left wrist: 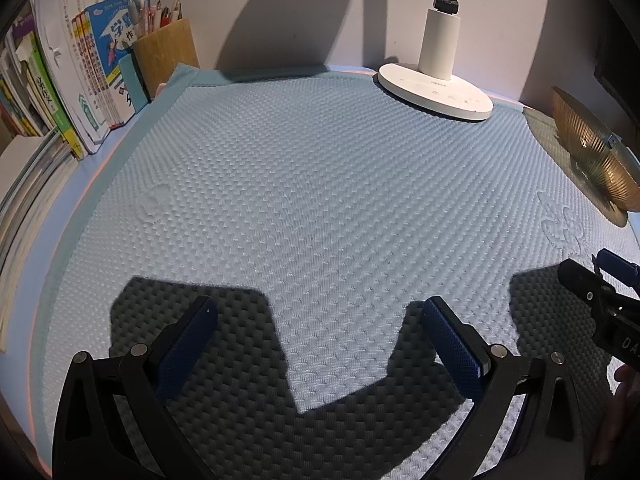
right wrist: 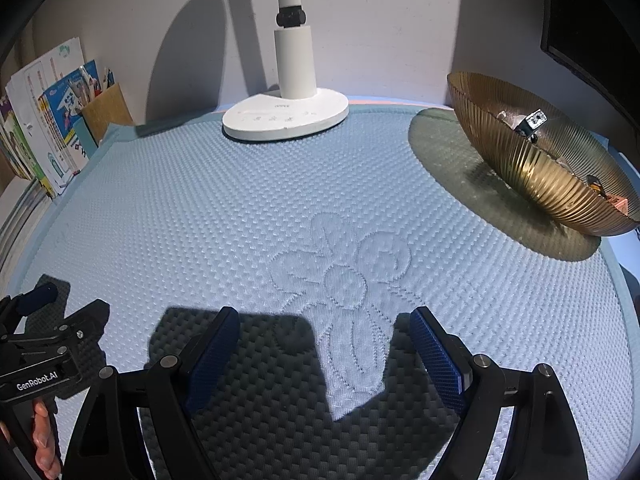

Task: Organize rigid objects

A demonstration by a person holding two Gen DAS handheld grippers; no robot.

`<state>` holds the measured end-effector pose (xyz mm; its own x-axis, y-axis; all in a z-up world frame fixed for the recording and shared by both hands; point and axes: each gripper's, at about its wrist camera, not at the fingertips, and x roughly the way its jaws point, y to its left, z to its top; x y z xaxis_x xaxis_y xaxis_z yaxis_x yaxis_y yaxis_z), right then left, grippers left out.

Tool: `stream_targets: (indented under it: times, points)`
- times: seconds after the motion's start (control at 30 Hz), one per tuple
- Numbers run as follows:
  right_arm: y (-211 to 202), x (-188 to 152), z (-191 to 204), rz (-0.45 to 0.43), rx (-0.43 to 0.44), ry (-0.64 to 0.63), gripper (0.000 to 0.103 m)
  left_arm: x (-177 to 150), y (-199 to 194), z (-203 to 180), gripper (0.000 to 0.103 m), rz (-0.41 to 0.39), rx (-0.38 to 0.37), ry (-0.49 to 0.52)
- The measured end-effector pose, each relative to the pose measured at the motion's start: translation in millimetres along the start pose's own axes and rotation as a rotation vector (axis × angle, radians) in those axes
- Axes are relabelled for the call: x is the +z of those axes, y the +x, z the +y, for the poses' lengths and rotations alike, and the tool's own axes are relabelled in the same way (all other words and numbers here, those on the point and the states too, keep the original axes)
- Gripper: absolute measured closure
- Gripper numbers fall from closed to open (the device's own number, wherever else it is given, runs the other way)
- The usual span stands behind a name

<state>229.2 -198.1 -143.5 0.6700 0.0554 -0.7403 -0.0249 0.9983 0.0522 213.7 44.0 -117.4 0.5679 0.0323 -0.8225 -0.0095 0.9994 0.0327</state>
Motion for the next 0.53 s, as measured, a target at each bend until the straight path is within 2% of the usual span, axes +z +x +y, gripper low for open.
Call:
stream_targets:
  times: [0.07,0.17,0.2,0.53]
  points:
    - [2.8,0.7,-0.1,0.014,-0.005,-0.004,0.015,0.5,1.3,1.3,0.000,0.007,-0.006,-0.004]
    - [6.3,1.9,1.9,0.037,-0.008,-0.023,0.002,0.4,2.2,1.9,0.000,0.013,-0.013,-0.009]
    - [8.6,2.4,2.8,0.049,-0.012,-0.031,0.001,0.7,2.5,2.0,0.000,0.015,-0.013,-0.007]
    - [10.6,5.1,-0.3,0.058,-0.010,-0.033,0.000,2.9,4.1,3.8,0.000,0.014,-0.031,0.000]
